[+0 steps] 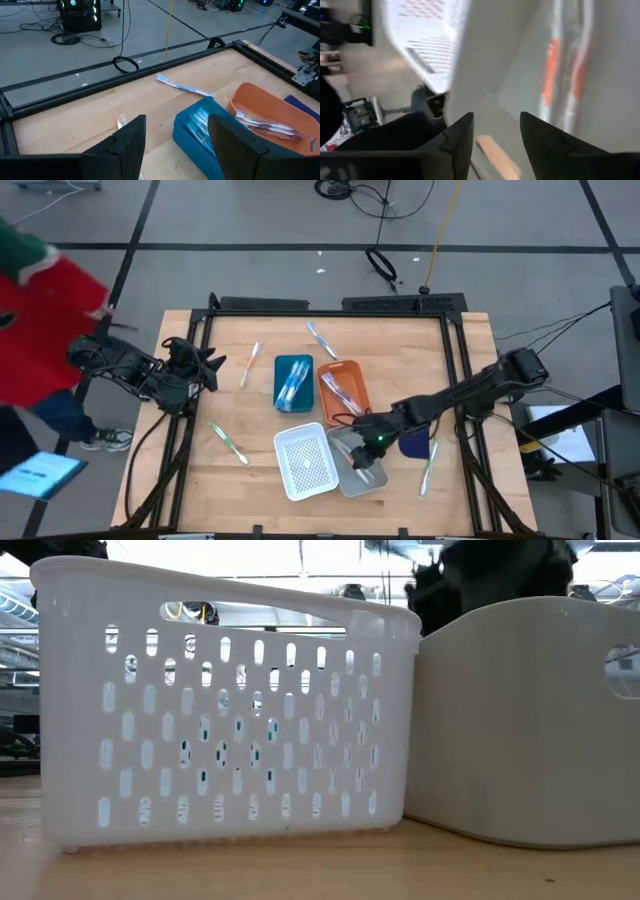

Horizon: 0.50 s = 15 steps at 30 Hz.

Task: Pick & Place Toothbrushes
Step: Put the orange toothbrush into the gray bin

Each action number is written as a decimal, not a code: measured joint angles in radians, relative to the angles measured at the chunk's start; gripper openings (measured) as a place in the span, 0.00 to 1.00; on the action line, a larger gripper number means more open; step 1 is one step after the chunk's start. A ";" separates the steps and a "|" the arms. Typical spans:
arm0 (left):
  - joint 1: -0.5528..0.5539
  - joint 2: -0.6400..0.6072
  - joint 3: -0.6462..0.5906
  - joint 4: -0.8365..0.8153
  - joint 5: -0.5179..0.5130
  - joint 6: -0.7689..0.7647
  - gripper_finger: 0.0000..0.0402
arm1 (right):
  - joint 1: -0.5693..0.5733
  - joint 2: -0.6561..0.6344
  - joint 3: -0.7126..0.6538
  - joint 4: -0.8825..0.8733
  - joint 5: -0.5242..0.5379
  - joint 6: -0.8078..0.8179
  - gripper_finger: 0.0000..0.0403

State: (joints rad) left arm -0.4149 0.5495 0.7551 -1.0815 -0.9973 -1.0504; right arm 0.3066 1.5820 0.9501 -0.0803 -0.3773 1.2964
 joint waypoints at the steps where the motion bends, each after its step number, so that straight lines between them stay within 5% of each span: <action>1: 0.000 0.000 0.000 -0.001 0.000 0.000 0.53 | 0.004 -0.019 0.000 0.001 0.016 -0.003 0.38; 8: 0.000 0.000 0.000 -0.001 0.000 0.006 0.53 | -0.013 -0.161 0.000 0.001 0.189 -0.120 0.33; 15: 0.000 0.000 0.000 -0.001 -0.034 -0.001 0.53 | -0.173 -0.274 0.000 0.015 0.276 -0.363 0.30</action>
State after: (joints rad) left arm -0.4149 0.5495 0.7551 -1.0823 -1.0315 -1.0516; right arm 0.1339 1.3079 0.9501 -0.0656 -0.1015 0.9335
